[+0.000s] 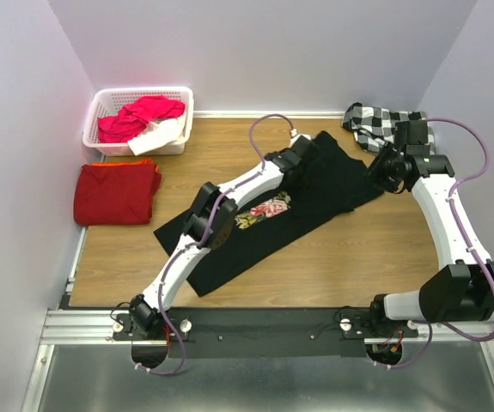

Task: Fold and stack the t-shirts
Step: Rotate the tshirt 90 degrees

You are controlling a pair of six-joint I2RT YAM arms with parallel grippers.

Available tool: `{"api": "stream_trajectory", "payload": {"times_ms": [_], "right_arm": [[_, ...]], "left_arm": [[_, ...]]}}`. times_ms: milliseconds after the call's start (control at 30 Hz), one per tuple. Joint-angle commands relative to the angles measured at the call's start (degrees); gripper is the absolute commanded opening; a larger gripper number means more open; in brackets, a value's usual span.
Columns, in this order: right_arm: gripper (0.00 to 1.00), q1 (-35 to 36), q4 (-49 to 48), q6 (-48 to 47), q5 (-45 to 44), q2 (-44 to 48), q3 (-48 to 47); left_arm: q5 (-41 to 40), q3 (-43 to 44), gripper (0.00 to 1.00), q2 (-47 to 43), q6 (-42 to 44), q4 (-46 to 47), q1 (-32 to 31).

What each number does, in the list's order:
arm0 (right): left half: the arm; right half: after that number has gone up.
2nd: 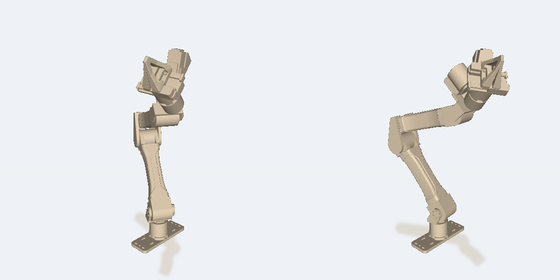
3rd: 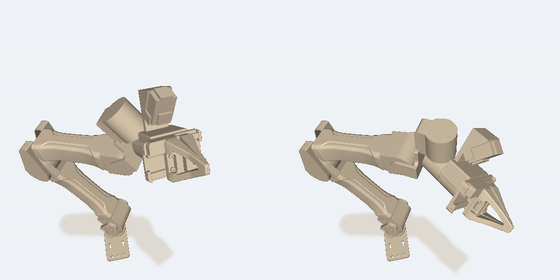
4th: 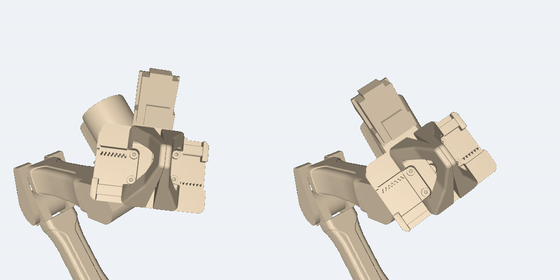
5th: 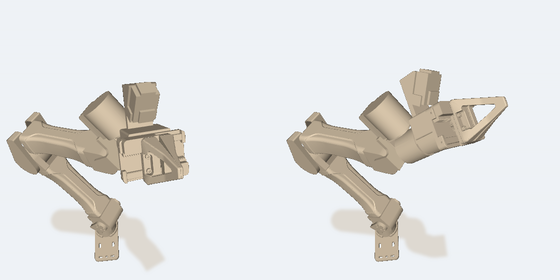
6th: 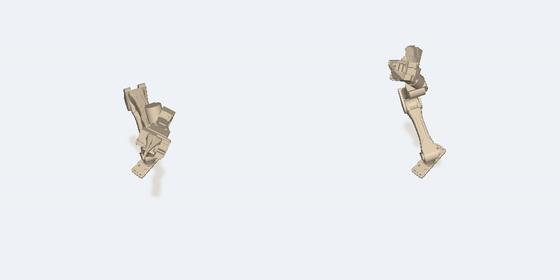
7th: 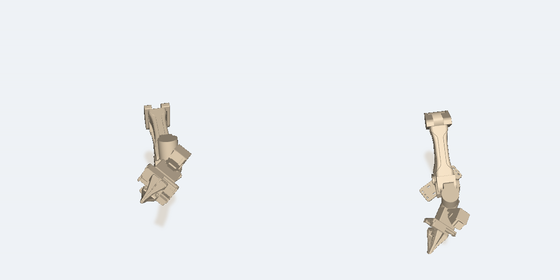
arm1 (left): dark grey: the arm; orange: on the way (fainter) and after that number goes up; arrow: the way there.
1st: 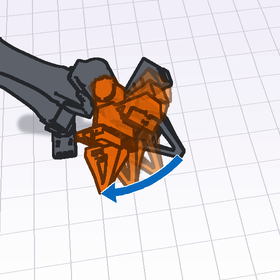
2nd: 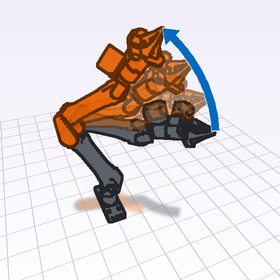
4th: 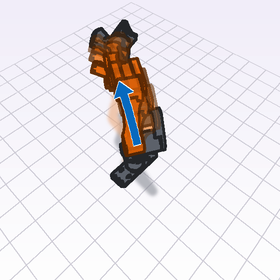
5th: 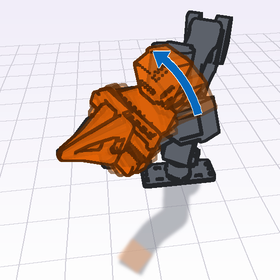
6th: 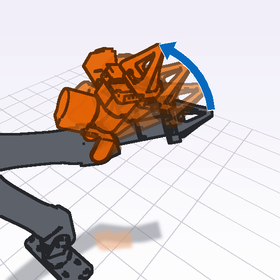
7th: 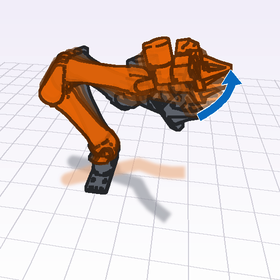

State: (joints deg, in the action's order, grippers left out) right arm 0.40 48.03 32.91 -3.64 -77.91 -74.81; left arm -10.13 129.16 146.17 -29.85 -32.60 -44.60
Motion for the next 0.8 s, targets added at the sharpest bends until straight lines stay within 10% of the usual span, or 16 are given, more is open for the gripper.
{"api": "stream_trajectory", "payload": {"times_ms": [0, 367, 767], "right_arm": [[0.5, -0.1, 0.3, 0.0, 2.1, -1.5, 1.2], [0.5, 2.0, 0.1, -4.6, 6.1, -6.3, 5.7], [0.5, 30.2, -3.4, -2.0, 4.4, -18.8, 1.6]], "left_arm": [[-5.0, -4.4, 0.47, 0.4, -4.0, -10.4, 4.6], [0.1, 3.8, 0.45, 4.4, -5.0, -7.5, 10.3], [21.5, 3.0, 0.45, 2.0, 2.9, 4.8, 16.1]]}}
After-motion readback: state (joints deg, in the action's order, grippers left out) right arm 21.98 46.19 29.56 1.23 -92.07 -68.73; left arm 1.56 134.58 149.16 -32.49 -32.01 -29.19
